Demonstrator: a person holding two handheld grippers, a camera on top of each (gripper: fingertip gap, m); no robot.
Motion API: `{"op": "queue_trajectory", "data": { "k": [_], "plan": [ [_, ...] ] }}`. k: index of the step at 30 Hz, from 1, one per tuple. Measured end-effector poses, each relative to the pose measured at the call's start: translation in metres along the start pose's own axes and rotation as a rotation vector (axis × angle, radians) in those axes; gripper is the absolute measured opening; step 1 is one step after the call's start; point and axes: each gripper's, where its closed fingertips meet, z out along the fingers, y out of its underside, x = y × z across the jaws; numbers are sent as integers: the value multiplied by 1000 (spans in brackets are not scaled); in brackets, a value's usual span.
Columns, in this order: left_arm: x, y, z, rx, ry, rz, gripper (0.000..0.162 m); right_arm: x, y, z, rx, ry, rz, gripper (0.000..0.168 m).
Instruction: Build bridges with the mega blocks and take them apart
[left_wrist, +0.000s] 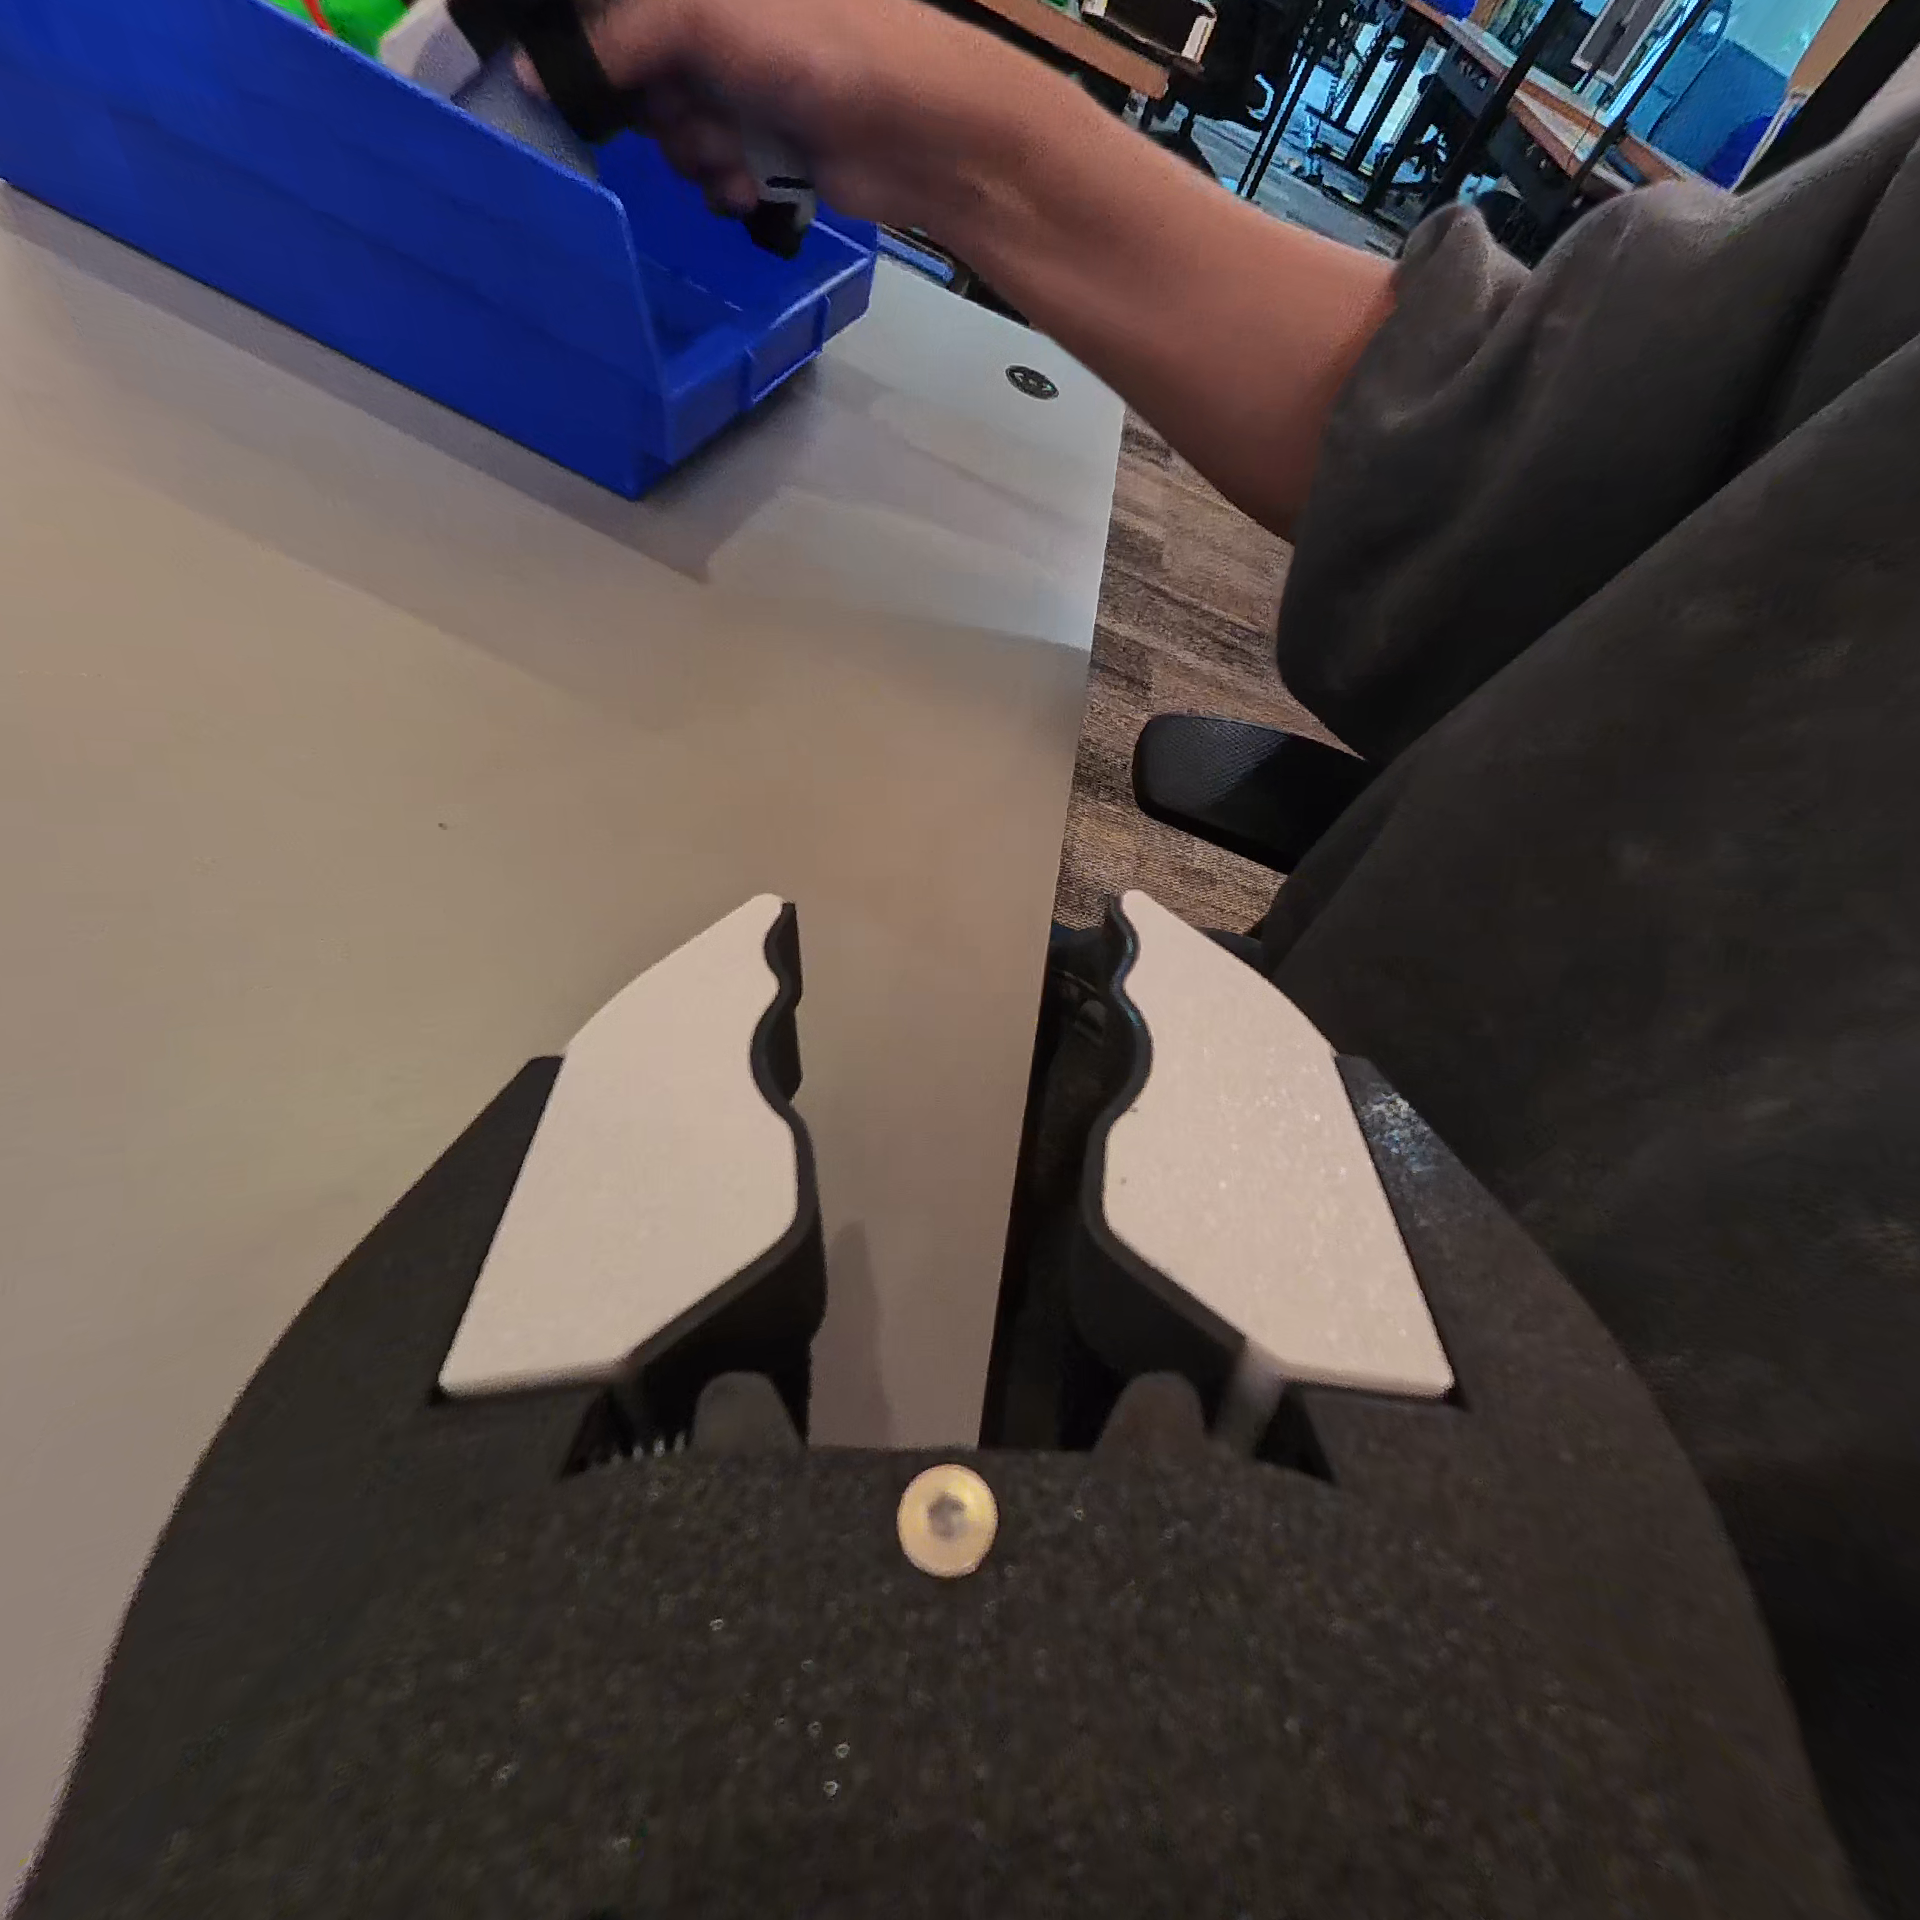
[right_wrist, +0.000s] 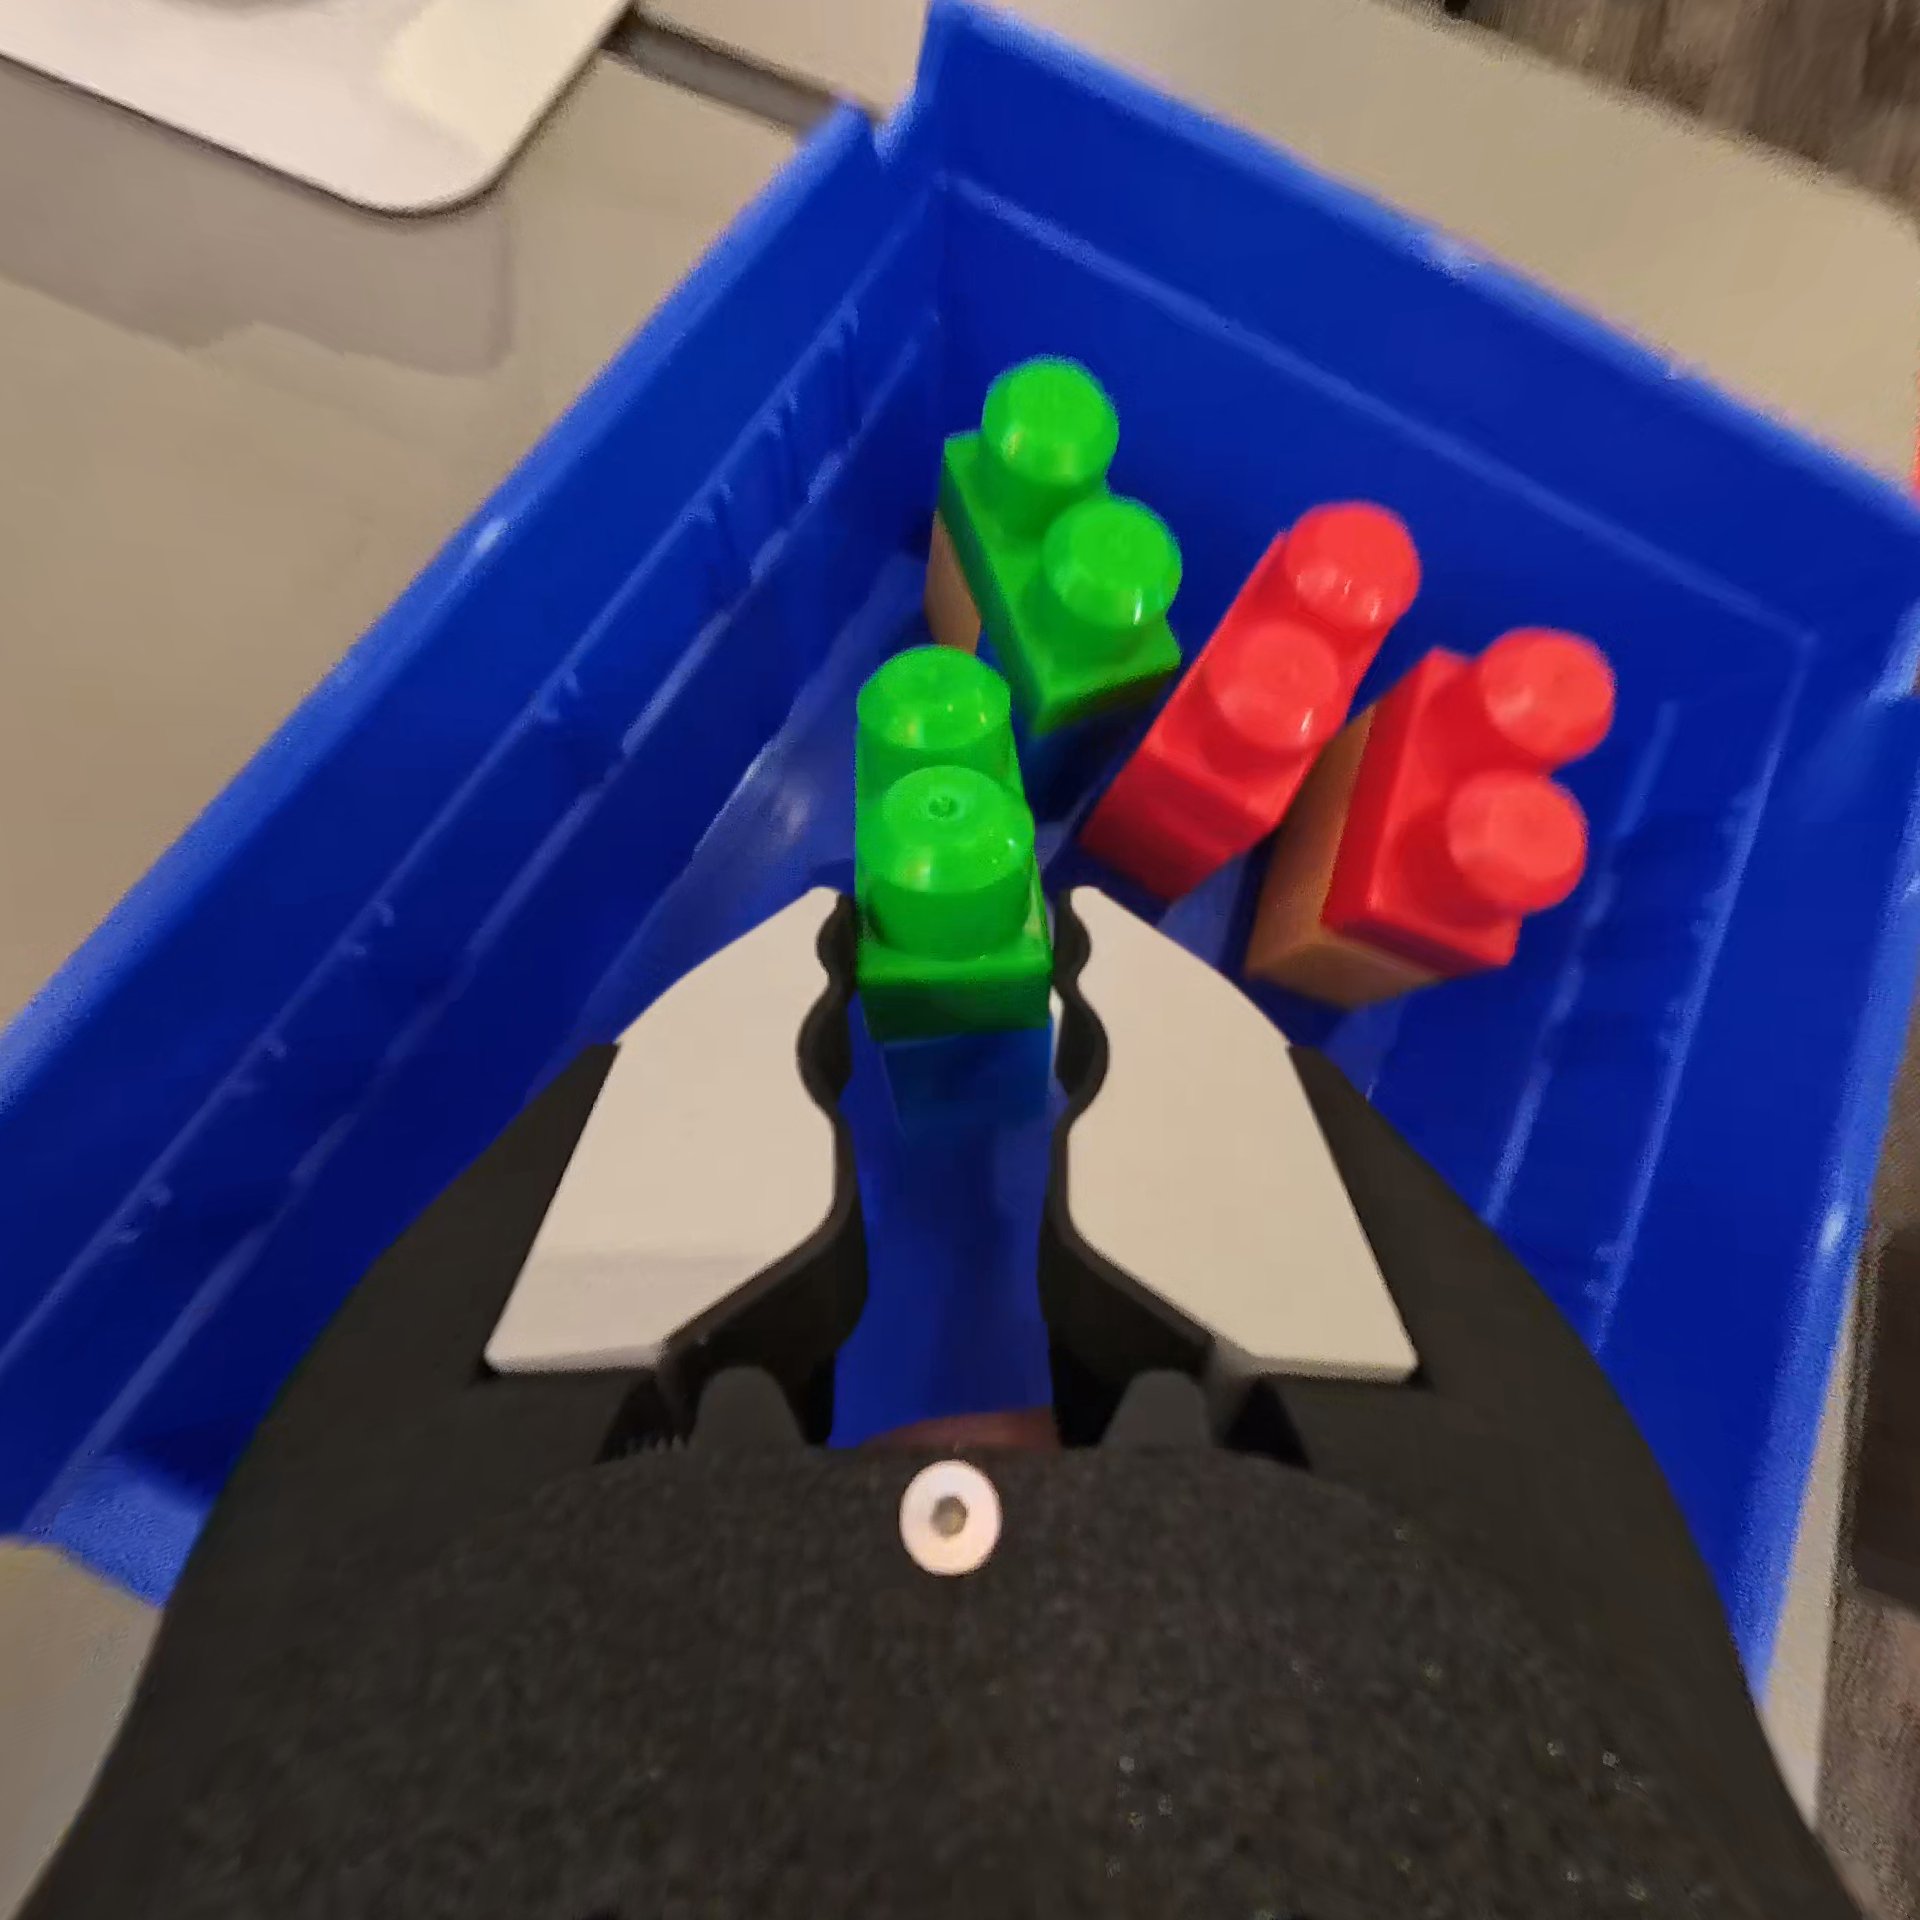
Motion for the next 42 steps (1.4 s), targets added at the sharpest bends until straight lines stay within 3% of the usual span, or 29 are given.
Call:
{"op": "queue_trajectory", "data": {
  "k": [3, 11, 12, 14, 15, 19, 21, 24, 27, 29, 33, 42],
  "plan": [
    [1, 1, 0, -1, 6, -1, 55, -8, 28, 2, -122, -26, 43, 37],
    [-13, -6, -9, 39, -75, -15, 55, -9, 23, 8, -188, -22, 97, 37],
    [-17, -6, -12, 46, -106, -13, 55, -6, 24, 8, -210, -5, 107, 39],
    [-24, -6, -17, 67, -156, -13, 55, 0, 27, 4, -240, 51, 96, 63],
    [-26, -6, -20, 79, -170, -16, 55, 3, 27, -2, -243, 79, 91, 62],
    [-42, -6, -35, 106, -303, 20, 55, -4, -3, -57, -12, 168, 116, 59],
    [-55, -6, -45, 128, -417, 61, 56, -36, -24, -93, 194, 133, 121, 57],
    [-72, -7, -60, 184, -535, 3, 57, -130, -42, -128, 430, -138, 156, 54],
    [-87, -2, -69, 256, -535, -191, 58, -226, -35, -128, 514, -432, 193, 53],
    [-94, 0, -75, 326, -513, -293, 60, -260, -23, -114, 533, -451, 144, 52],
    [-109, 15, -87, 321, -599, -301, 68, -289, -13, -104, 580, -452, 62, 48],
    [-104, 26, -97, 313, -672, -252, 60, -300, 2, -92, 524, -526, 100, 45]
  ]
}}
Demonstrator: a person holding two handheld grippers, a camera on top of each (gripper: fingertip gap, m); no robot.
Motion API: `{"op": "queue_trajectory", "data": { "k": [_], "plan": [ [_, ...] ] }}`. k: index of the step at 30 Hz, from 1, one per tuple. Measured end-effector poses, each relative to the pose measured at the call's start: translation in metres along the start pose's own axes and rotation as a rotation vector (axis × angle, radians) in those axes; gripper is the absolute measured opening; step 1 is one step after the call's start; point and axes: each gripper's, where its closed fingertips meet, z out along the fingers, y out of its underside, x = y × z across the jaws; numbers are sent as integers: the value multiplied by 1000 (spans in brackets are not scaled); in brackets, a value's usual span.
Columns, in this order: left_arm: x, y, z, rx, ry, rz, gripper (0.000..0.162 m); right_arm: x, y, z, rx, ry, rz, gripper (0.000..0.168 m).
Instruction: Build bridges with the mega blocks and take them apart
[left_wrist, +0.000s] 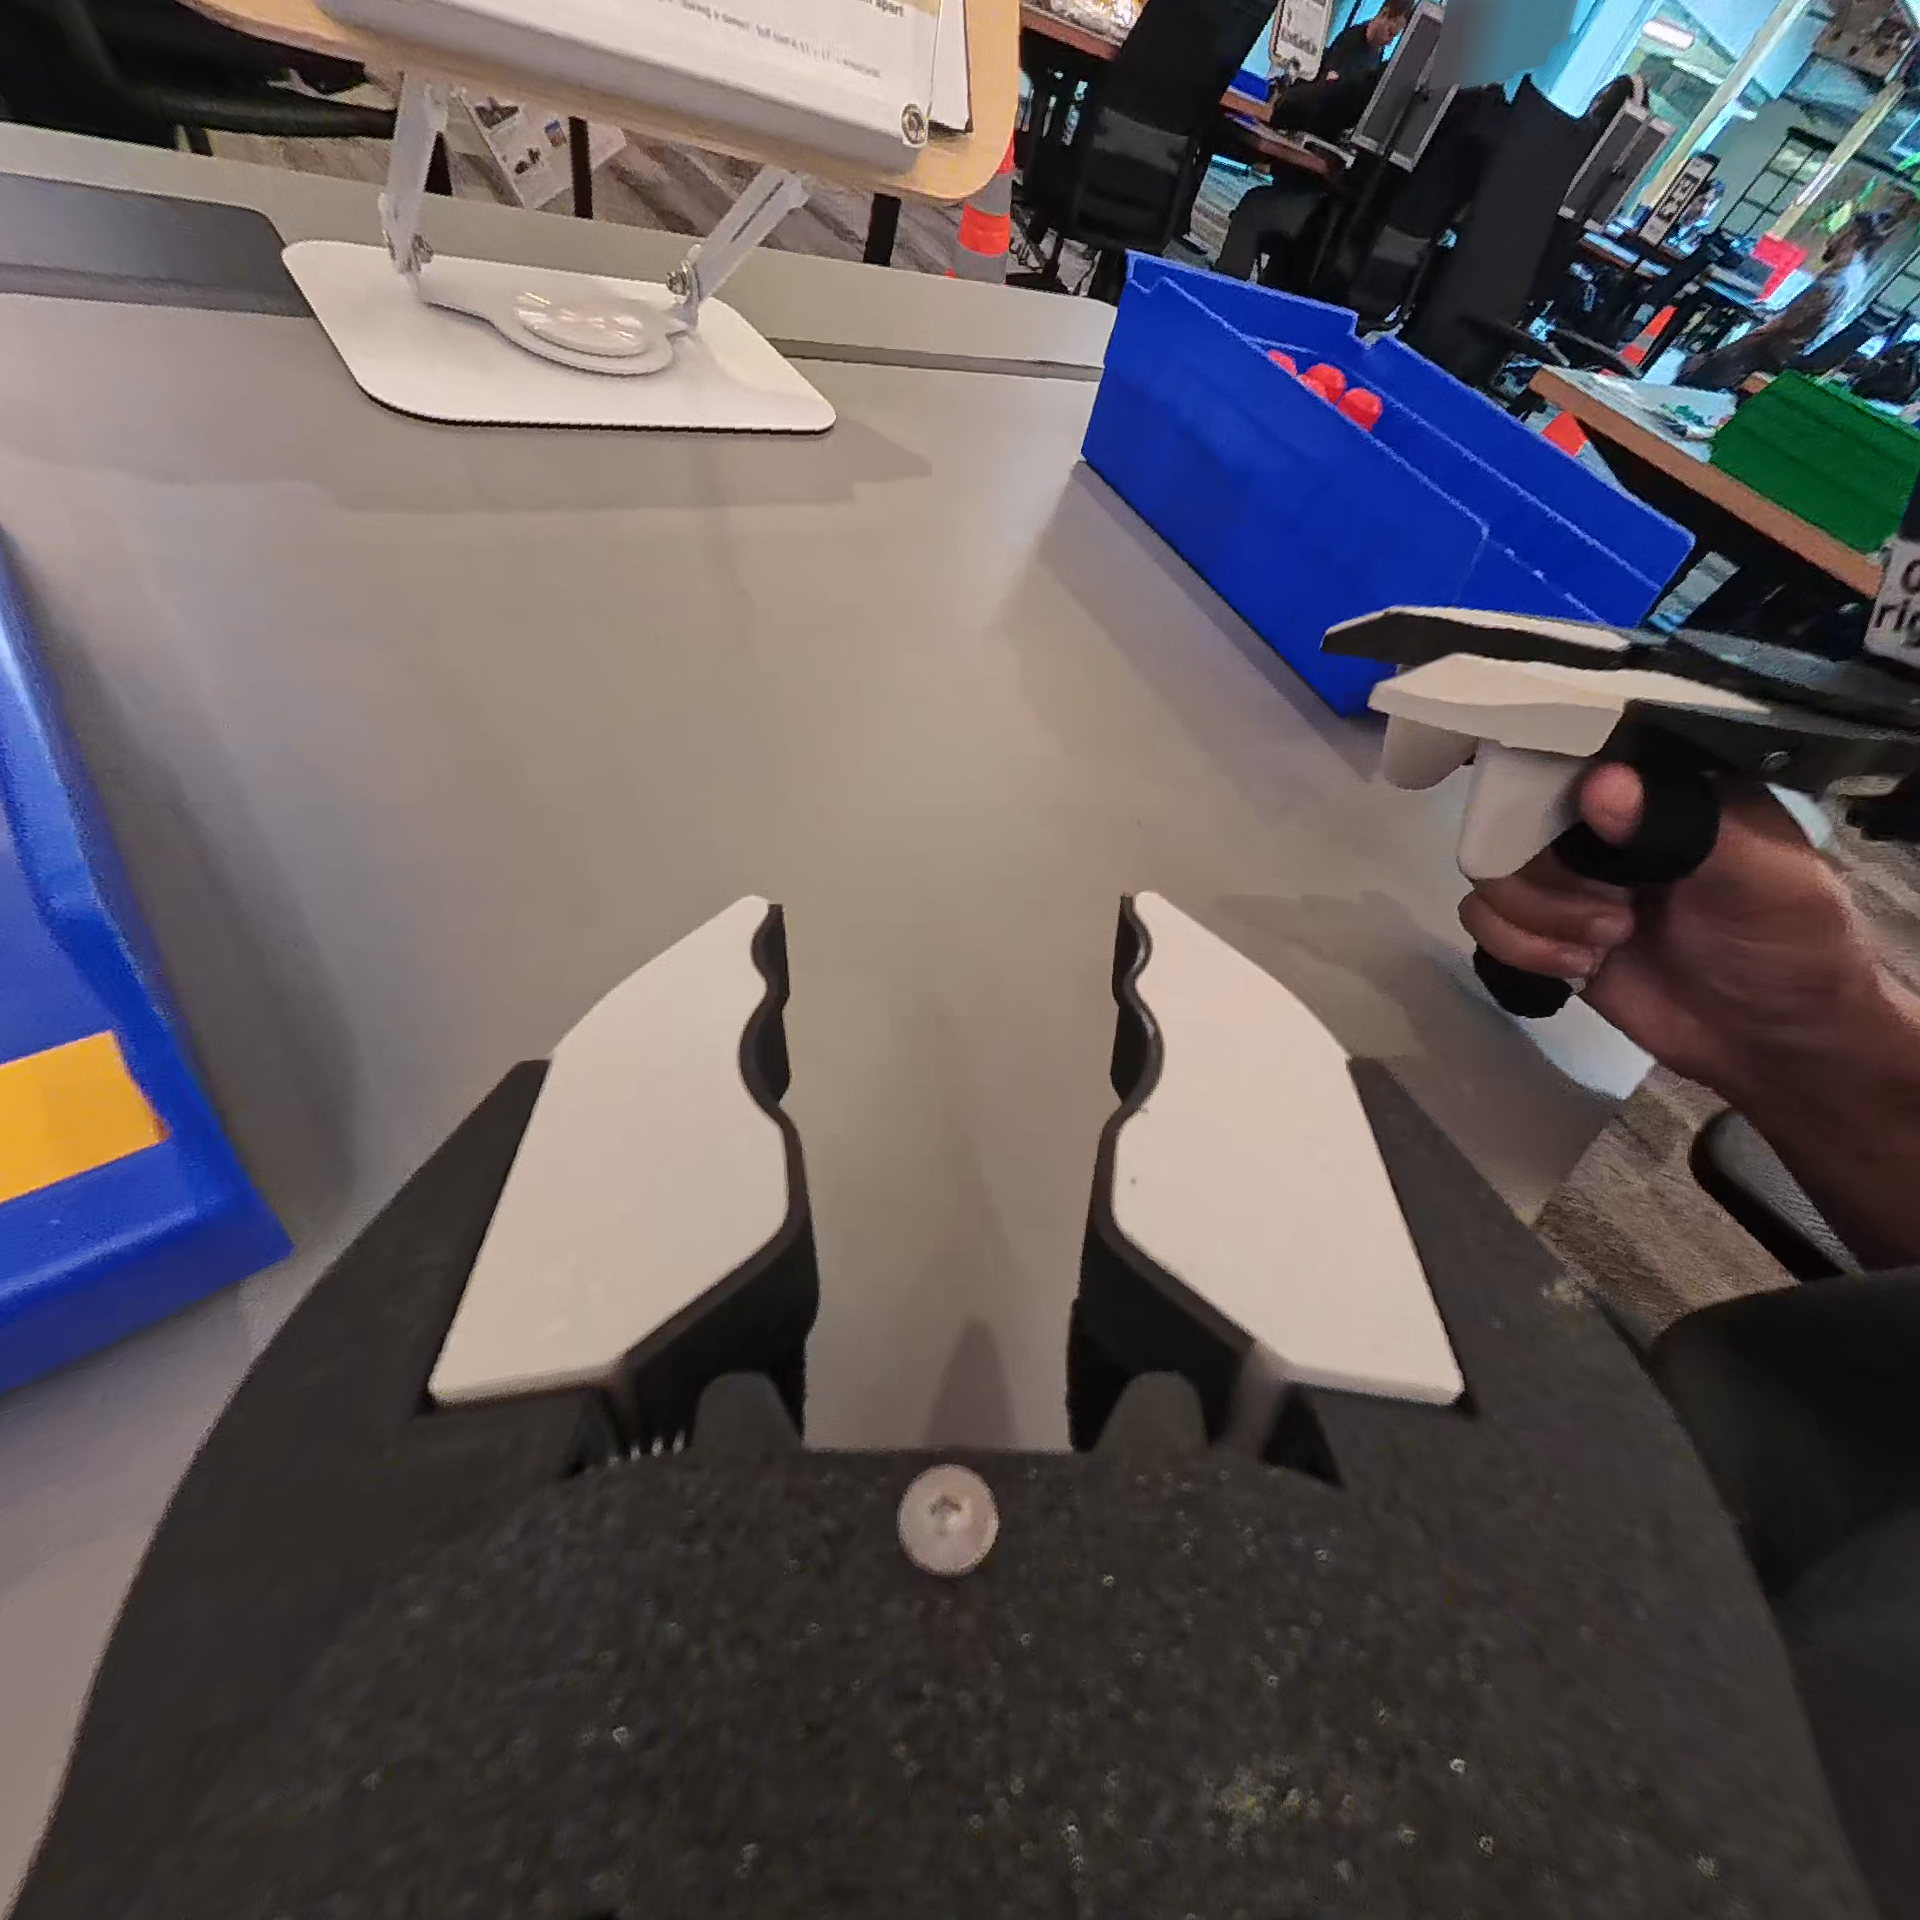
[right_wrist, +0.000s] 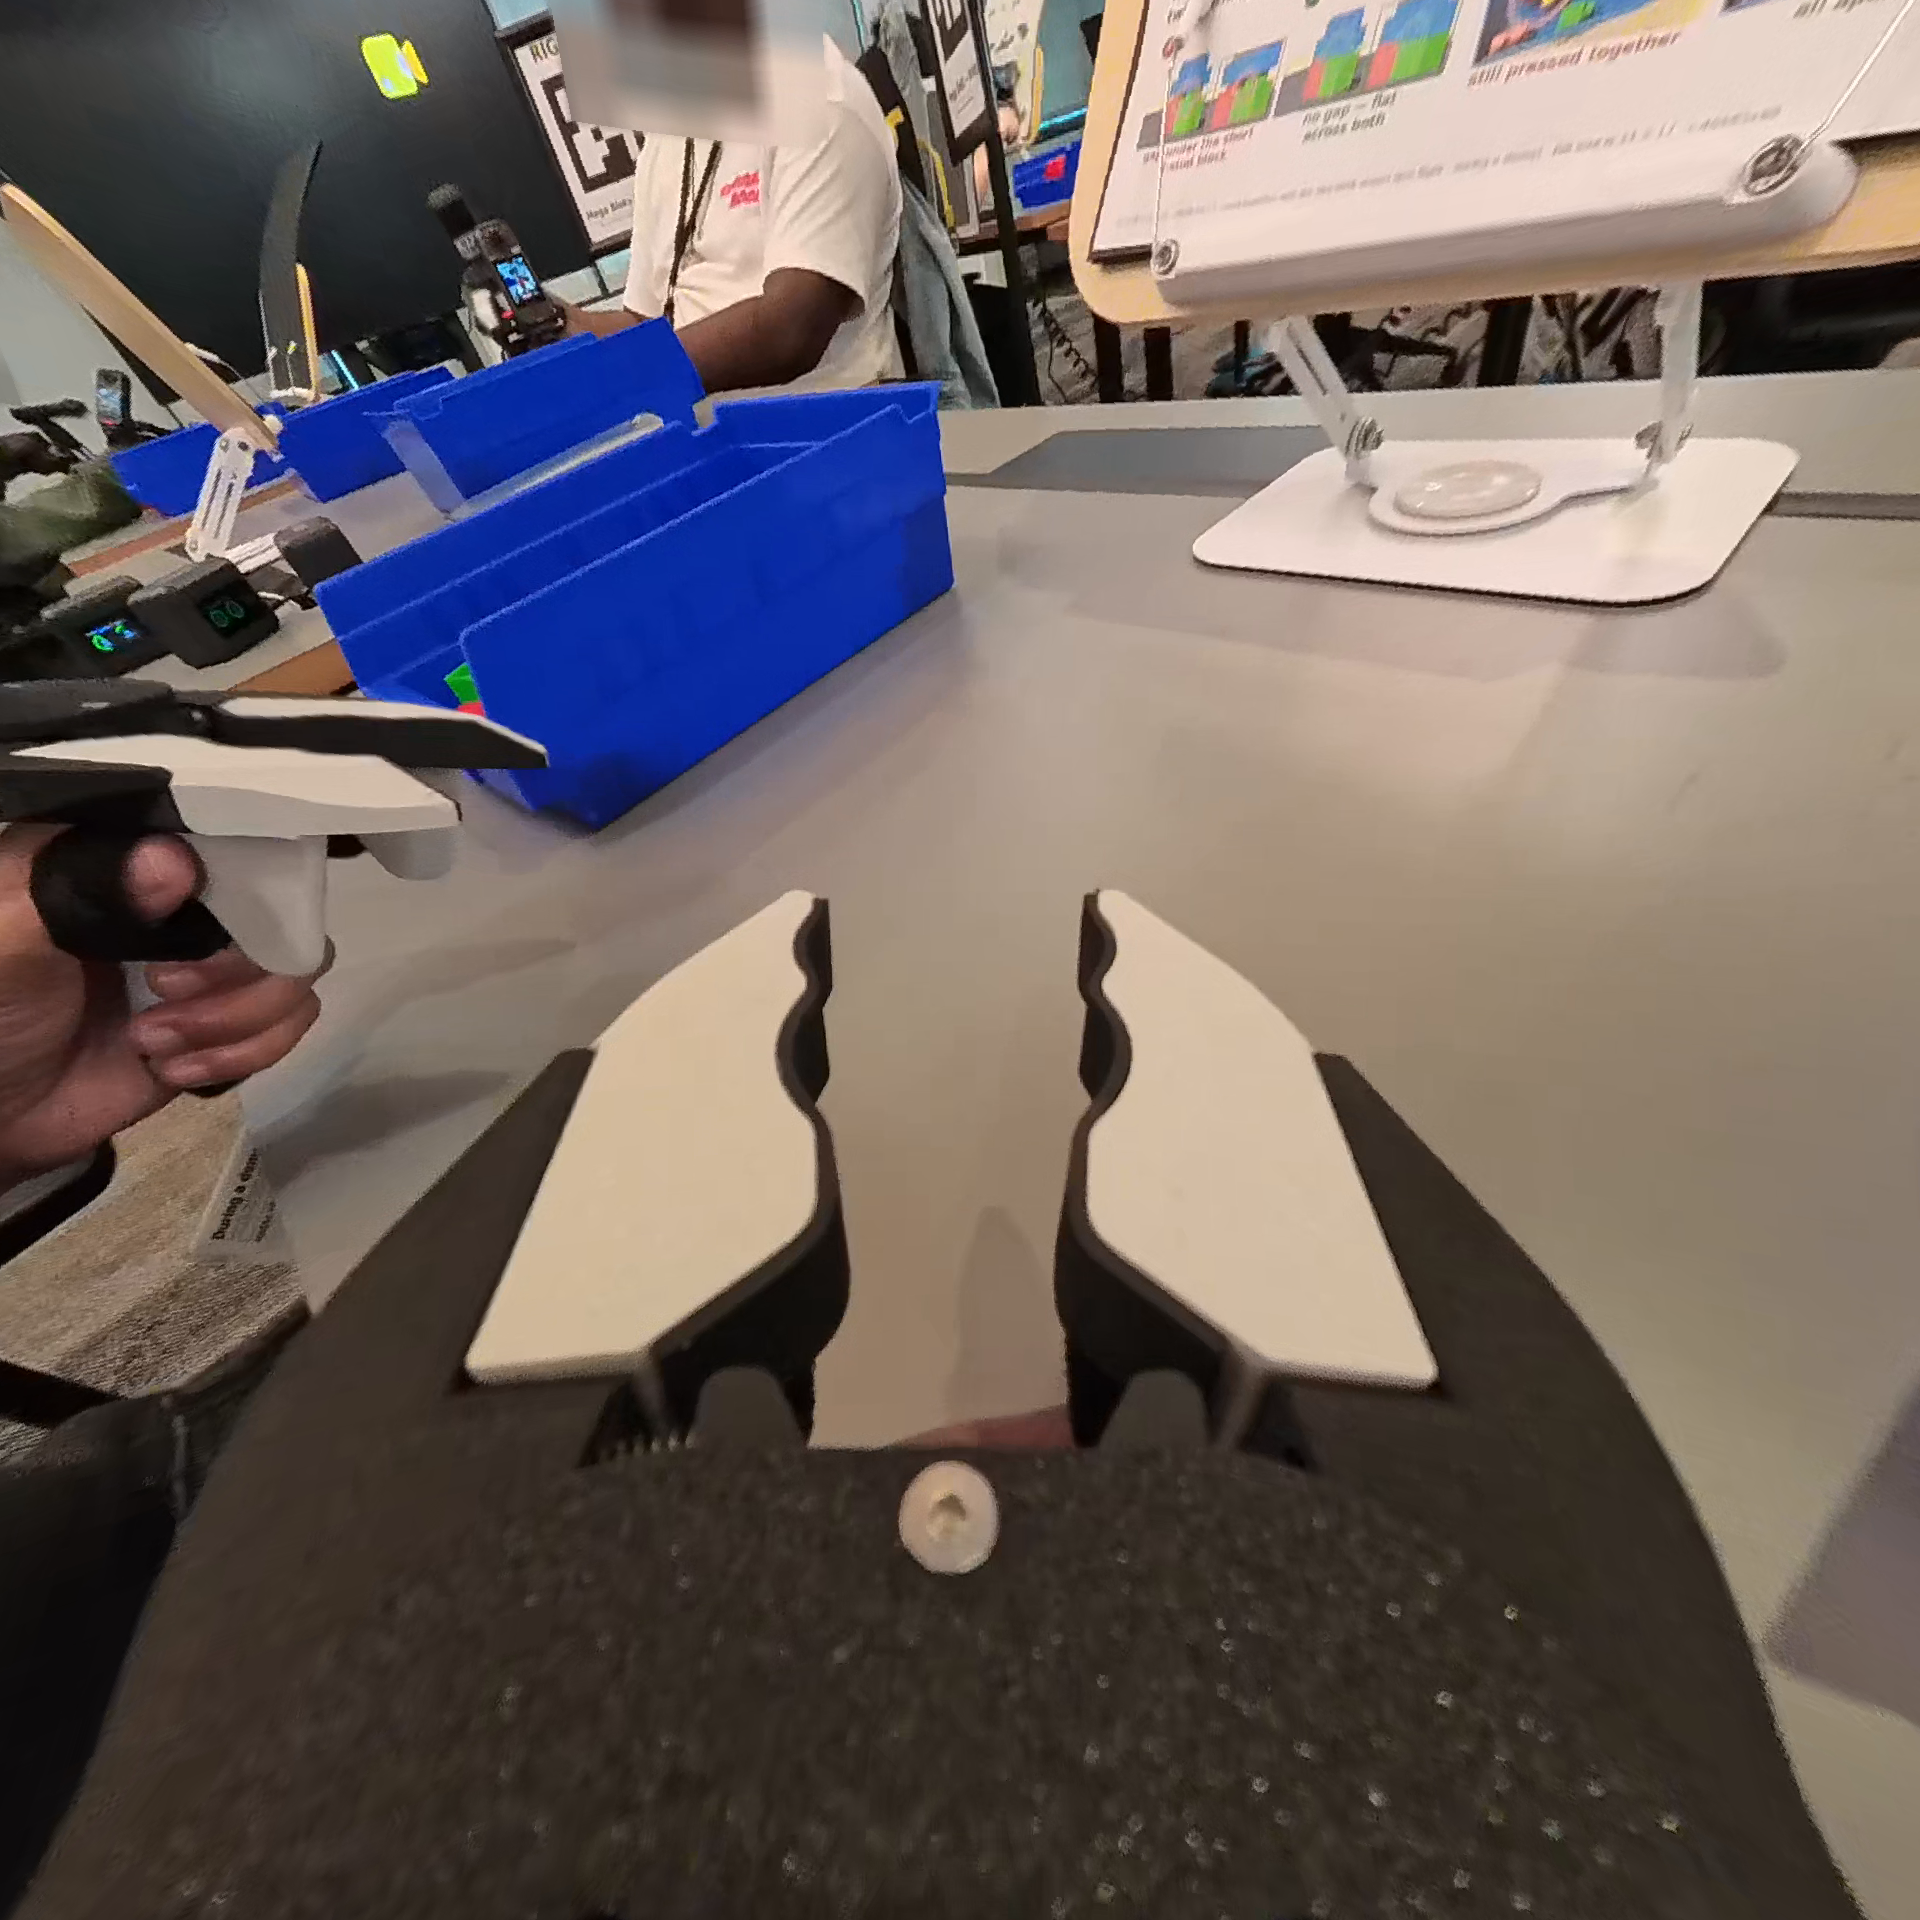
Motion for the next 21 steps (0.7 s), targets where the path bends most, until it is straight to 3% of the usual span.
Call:
{"op": "queue_trajectory", "data": {
  "k": [10, 16, 21],
  "plan": [
    [-6, -9, 4, -30, -70, 78, 58, 8, -5, 12, -40, -14, -11, 42],
    [-13, 4, -26, -28, -115, 121, 58, -4, 5, 13, -60, -20, -50, 39],
    [-41, -18, -61, -52, -188, 186, 58, -8, 2, 11, -57, -15, -104, 36]
  ]
}}
